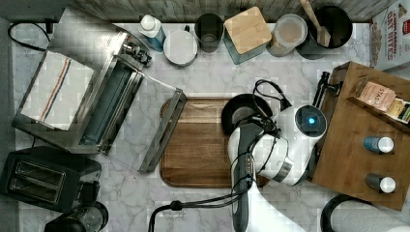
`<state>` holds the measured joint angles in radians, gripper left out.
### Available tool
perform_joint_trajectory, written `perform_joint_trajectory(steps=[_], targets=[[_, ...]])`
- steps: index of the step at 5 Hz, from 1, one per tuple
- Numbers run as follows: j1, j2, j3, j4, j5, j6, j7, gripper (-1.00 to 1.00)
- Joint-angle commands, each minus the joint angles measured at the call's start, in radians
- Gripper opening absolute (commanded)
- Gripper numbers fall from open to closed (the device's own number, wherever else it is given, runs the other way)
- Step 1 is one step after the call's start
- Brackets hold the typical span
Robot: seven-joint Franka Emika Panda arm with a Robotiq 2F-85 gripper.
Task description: Pick up the bowl.
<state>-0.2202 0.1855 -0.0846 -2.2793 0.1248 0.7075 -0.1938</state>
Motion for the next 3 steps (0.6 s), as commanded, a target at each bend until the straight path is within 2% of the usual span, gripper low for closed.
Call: perform_joint_trajectory(steps=[1, 3], targets=[[-0.017, 0.019, -0.009, 0.037, 0.051, 0.090, -0.001, 1.00], [-0.006, 0.062, -0.004, 0.065, 0.041, 0.094, 0.019, 1.00]])
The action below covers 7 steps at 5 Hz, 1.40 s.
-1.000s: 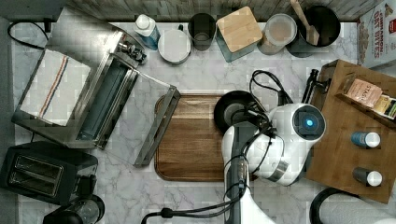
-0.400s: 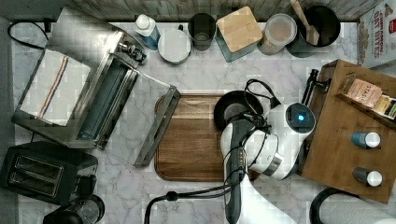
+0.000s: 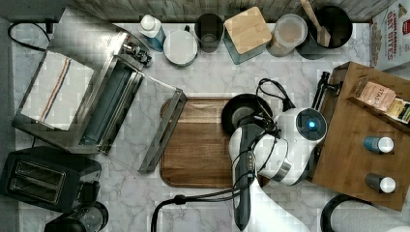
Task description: Pick up the bowl.
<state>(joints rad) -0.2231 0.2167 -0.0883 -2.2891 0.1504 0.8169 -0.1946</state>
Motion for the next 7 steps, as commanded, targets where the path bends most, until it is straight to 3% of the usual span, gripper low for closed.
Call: perform_joint_trajectory(steps=[1, 2, 5, 7], targets=[[0.010, 0.037, 0.000, 0.089, 0.008, -0.011, 0.042, 1.00], [0.022, 0.007, -0.004, 0.069, -0.015, 0.013, 0.084, -1.00], [0.039, -0.006, -0.020, 0.077, -0.047, -0.052, 0.151, -1.00], [0.021, 0.003, 0.005, 0.103, -0.047, -0.091, 0.121, -1.00]])
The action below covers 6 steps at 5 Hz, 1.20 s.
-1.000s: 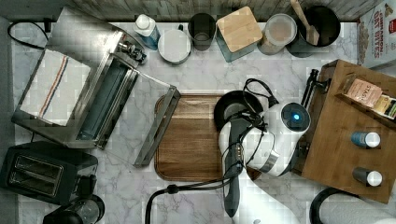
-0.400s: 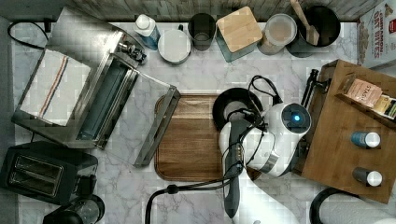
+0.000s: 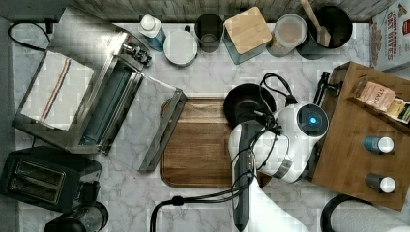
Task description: Pick up the bowl.
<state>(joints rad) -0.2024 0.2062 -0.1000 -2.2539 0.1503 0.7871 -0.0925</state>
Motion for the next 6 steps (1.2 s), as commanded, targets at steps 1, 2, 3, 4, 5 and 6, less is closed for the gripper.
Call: perform_joint_trajectory(steps=[1, 2, 3, 4, 5, 6], targets=[[0.009, -0.037, 0.021, 0.069, -0.039, -0.076, -0.007, -1.00], [0.040, -0.134, 0.032, 0.061, -0.100, -0.036, -0.003, -1.00], [0.065, -0.120, 0.066, 0.215, -0.140, -0.151, -0.065, -1.00], [0.090, -0.177, 0.099, 0.271, -0.107, -0.211, -0.134, -1.00], [0.092, -0.194, 0.128, 0.342, -0.093, -0.288, -0.274, -1.00], [0.104, -0.193, 0.144, 0.375, -0.077, -0.386, -0.478, -1.00]])
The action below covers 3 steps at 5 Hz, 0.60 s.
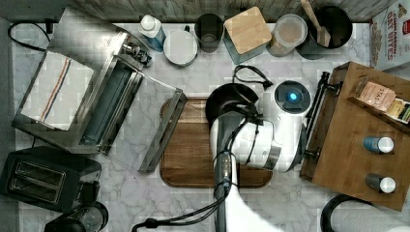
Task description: Pick up the bowl.
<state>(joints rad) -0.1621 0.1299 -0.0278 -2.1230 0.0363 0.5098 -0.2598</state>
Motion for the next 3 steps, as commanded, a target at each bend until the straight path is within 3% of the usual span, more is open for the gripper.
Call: perform_joint_trajectory(steps=[1, 2, 3], targets=[[0.092, -0.140, 0.059, 0.204, 0.021, -0.116, -0.354, -1.00], [0.099, -0.141, 0.054, 0.224, -0.014, -0.194, -0.360, -1.00], [0.109, -0.205, 0.041, 0.182, -0.072, -0.193, -0.226, -1.00]])
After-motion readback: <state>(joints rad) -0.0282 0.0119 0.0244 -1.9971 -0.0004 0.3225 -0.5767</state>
